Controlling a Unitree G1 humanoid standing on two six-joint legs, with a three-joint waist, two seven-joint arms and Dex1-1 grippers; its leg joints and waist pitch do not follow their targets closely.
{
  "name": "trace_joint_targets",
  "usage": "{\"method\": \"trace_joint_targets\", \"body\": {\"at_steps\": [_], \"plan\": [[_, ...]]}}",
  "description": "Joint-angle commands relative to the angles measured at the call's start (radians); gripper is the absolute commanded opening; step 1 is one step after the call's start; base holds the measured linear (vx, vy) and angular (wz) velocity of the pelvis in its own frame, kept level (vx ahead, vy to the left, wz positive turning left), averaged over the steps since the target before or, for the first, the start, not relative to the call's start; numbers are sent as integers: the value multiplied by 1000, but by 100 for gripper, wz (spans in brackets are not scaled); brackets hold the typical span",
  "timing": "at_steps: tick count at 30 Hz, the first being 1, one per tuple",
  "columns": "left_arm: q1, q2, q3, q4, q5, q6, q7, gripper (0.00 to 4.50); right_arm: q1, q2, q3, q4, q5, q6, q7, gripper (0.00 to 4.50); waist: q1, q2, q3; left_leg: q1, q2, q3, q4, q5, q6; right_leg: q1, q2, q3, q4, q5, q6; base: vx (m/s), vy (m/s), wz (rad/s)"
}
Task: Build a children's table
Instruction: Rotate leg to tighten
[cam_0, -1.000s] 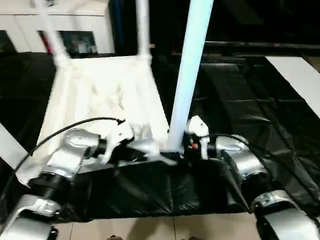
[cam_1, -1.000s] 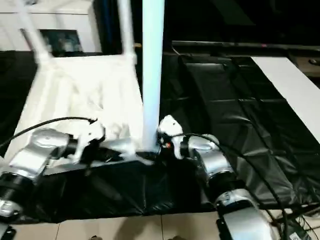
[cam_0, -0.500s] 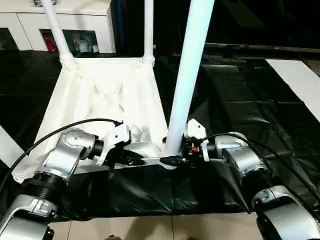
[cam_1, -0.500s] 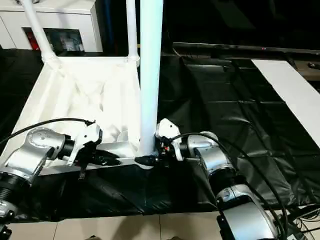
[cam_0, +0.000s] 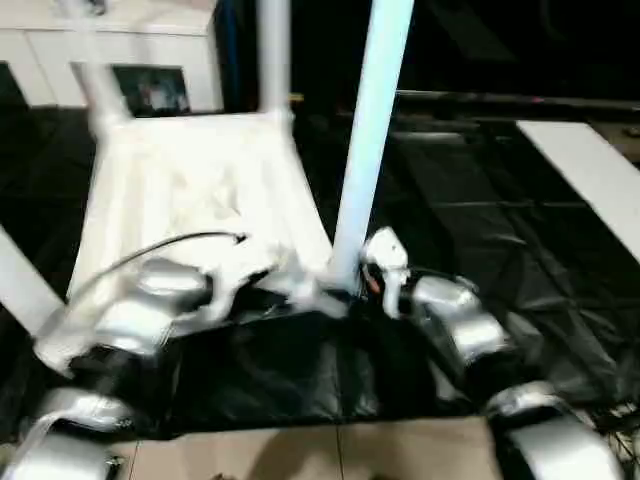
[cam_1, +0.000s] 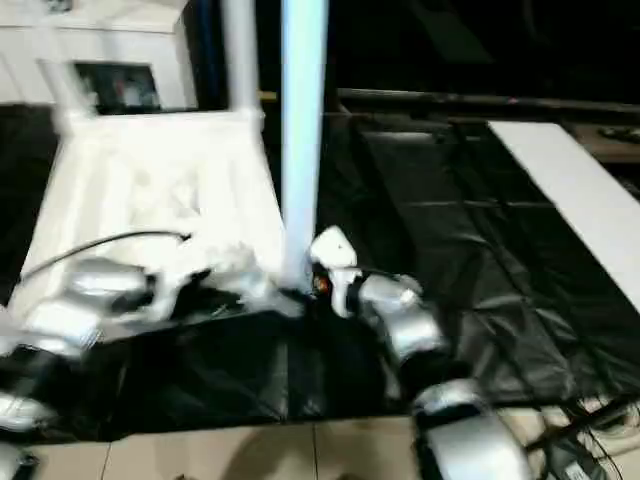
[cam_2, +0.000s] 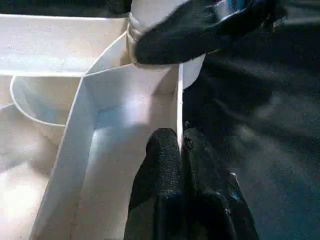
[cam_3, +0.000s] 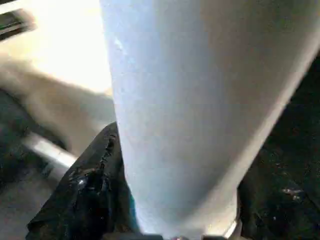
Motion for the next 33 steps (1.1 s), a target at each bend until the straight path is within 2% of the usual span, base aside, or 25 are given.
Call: {"method": "trace_joint_targets", "body": {"at_steps": [1,2,4,5,6,8,10,13,14,15,16,17,19,21,22,25,27,29,31,32,33], "plan": [[-11,-117,-61,-17,-36,5,35,0,3,94,18,24,-13,28,-118,267,0,7,-48,-6,5,2,-76,-268,1,37,-54,53,-109,-448,-122,0,0,0],[-14,-145,-74,-7,-27,3,63,0,-2,138,26,28,-20,14,-169,267,-1,9,-49,-6,5,0,-77,-267,-2,35,-53,52,-110,-447,-115,0,0,0],[-14,-152,-81,-5,-24,3,68,0,-4,152,31,28,-24,5,-187,267,-2,11,-49,-7,4,-1,-78,-277,-1,34,-52,51,-109,-443,-110,0,0,0],[-13,-153,-83,-5,-24,3,68,0,-4,154,32,27,-25,3,-190,323,-4,9,-50,-10,3,0,-77,-278,2,35,-50,51,-109,-439,-108,0,0,0],[-13,-155,-85,-4,-23,2,69,0,-5,159,30,23,-19,-16,-183,336,-5,12,-50,-10,3,0,-78,-283,5,35,-50,51,-109,-433,-109,0,0,0],[-10,-124,-76,-10,-19,-5,43,0,9,124,3,-35,24,-27,-84,342,-7,9,-52,-12,3,0,-77,-285,16,37,-50,52,-109,-417,-111,0,0,0],[-11,-115,-71,-13,-18,-7,35,0,14,105,1,-57,27,-5,-64,372,-6,9,-54,-15,6,2,-77,-251,28,40,-49,54,-102,-353,-131,0,0,0],[-10,-100,-67,-17,-21,-12,16,0,18,72,7,-72,27,1,-20,392,-4,10,-57,-15,6,5,-74,-217,38,43,-47,55,-95,-282,-159,0,0,0],[-6,-61,-61,-30,-40,-28,-49,0,22,-19,30,-89,22,-3,116,392,-2,10,-57,-14,6,7,-72,-208,45,42,-48,55,-94,-261,-173,0,0,0],[-5,-54,-61,-31,-42,-33,-60,0,22,-34,34,-89,22,-6,140,410,1,9,-59,-17,6,8,-69,-184,59,46,-47,55,-89,-224,-186,0,0,0],[-5,-43,-61,-32,-45,-42,-77,0,21,-56,40,-89,22,-12,178,410,3,10,-59,-17,7,9,-68,-174,62,45,-47,56,-87,-202,-194,0,0,0],[-1,-21,-61,-37,-55,-53,-116,0,15,-96,52,-80,20,-20,252,410,4,3,-62,-22,6,8,-66,-148,75,52,-47,55,-79,-161,-208,0,0,0],[10,15,-64,-50,-76,-96,-200,0,6,-152,82,-72,15,-42,371,410,6,5,-66,-22,8,10,-61,-107,92,53,-48,55,-69,-90,-231,0,0,0],[13,32,-67,-55,-81,-99,-229,0,1,-170,92,-71,17,-42,423,410,7,2,-68,-22,8,11,-59,-70,116,54,-46,53,-61,-19,-261,0,0,0],[13,46,-68,-57,-84,-102,-252,0,-5,-185,98,-73,24,-39,472,410,6,1,-67,-24,8,11,-57,-65,121,54,-46,54,-59,-10,-264,0,0,0],[12,74,-68,-50,-92,-108,-302,0,-18,-209,111,-75,34,-25,568,410,11,3,-62,-19,12,13,-59,-103,113,51,-49,54,-65,-62,-268,0,0,0],[9,95,-71,-39,-95,-120,-348,0,-30,-227,126,-68,31,-21,636,376,14,4,-62,-18,13,12,-61,-117,100,52,-49,54,-65,-81,-265,0,0,0],[6,104,-73,-32,-97,-126,-371,0,-36,-234,135,-62,28,-22,668,376,17,3,-62,-17,14,13,-61,-120,92,52,-49,53,-64,-84,-264,0,0,0],[0,114,-76,-22,-97,-134,-393,0,-42,-238,144,-54,25,-22,694,343,20,4,-62,-18,14,14,-60,-114,90,52,-49,54,-62,-71,-267,0,0,0],[-3,118,-78,-16,-96,-139,-402,0,-44,-239,148,-51,25,-22,702,343,20,2,-62,-19,14,13,-60,-110,89,53,-49,53,-62,-69,-267,0,0,0],[-8,122,-81,-8,-100,-143,-413,0,-45,-242,155,-48,23,-29,712,333,21,5,-63,-18,14,14,-60,-108,88,52,-48,53,-62,-64,-267,0,0,0]]}}
